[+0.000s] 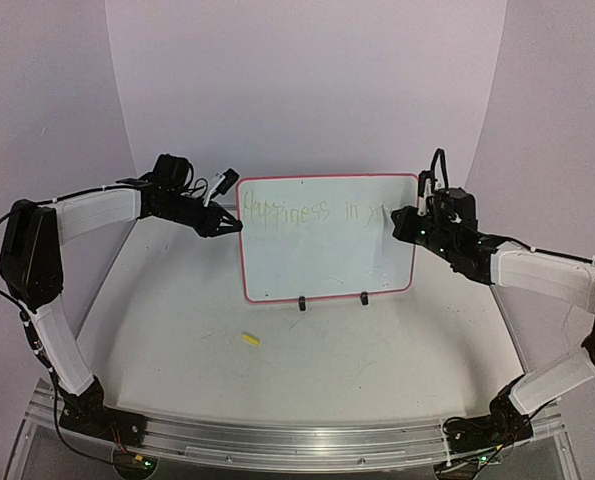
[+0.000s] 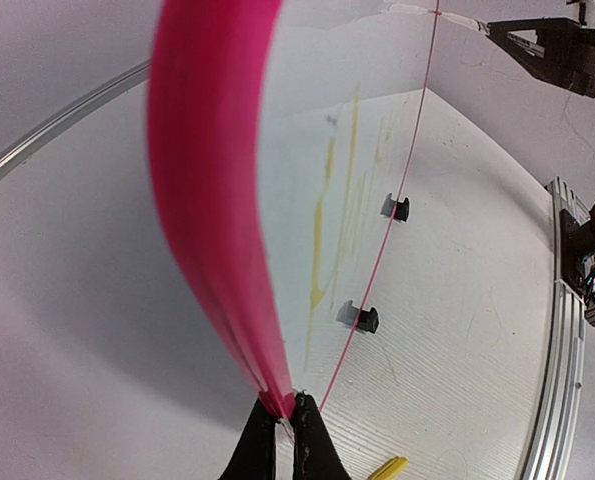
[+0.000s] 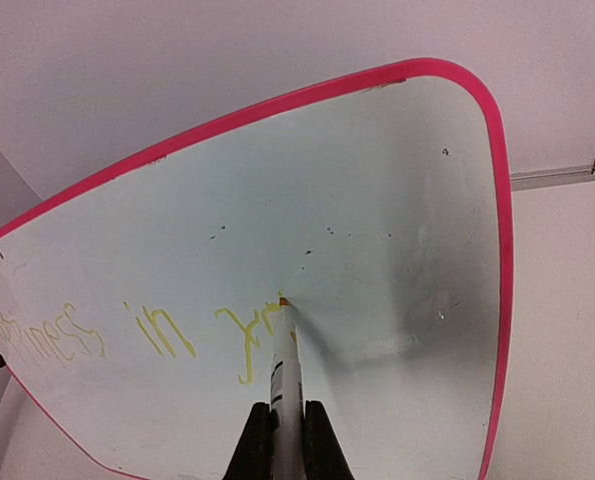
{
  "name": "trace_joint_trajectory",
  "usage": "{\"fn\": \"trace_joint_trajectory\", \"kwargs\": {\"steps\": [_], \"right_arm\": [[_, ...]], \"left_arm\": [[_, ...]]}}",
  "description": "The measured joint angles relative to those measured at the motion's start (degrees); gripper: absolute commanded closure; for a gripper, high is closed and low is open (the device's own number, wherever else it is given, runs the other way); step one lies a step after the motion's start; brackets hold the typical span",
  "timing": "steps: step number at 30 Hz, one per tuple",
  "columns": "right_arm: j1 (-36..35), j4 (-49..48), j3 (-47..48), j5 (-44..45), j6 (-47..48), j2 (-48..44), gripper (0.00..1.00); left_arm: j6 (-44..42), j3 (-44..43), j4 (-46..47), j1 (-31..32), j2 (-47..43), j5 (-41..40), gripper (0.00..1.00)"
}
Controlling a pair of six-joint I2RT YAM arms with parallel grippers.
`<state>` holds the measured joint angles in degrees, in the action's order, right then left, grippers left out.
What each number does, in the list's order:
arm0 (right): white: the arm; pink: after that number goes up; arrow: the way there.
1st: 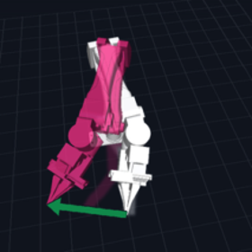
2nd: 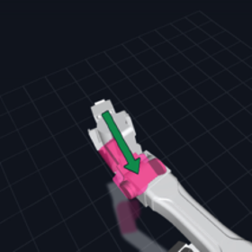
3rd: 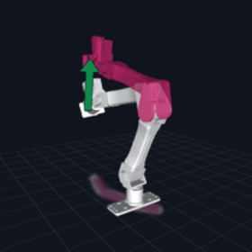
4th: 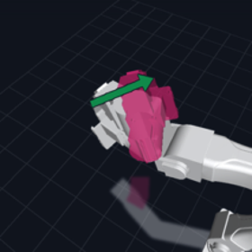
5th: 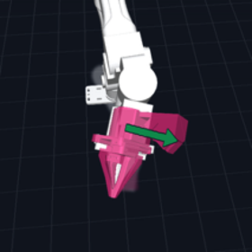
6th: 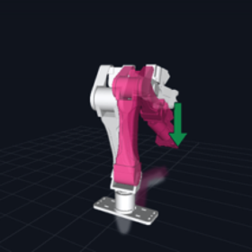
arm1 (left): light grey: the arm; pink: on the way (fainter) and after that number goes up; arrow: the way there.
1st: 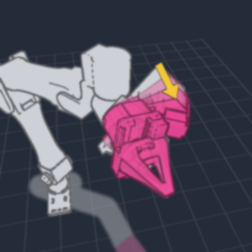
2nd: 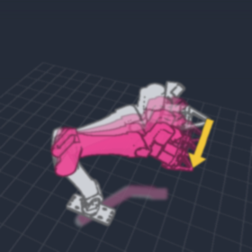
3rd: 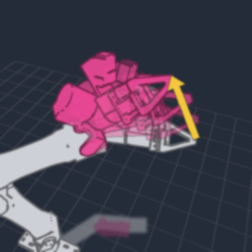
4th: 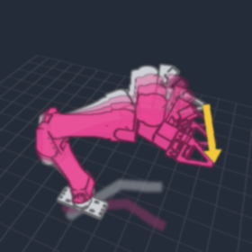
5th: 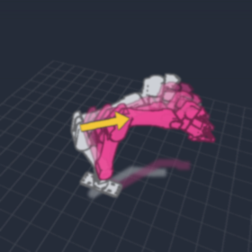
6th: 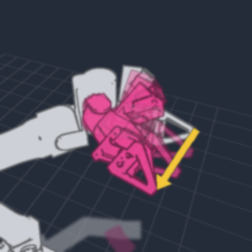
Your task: Write a sentence on the whiteboard
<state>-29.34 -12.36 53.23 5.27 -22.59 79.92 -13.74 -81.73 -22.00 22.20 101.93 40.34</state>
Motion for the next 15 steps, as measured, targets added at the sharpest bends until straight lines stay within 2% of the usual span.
{"fn": "trace_joint_trajectory", "kwargs": {"steps": [15], "right_arm": [[0.02,-0.26,-1.53,0.33,-0.87,0.13,1.0]], "left_arm": [[0.03,0.0,0.02,0.0,0.0,0.0,1.0]]}}
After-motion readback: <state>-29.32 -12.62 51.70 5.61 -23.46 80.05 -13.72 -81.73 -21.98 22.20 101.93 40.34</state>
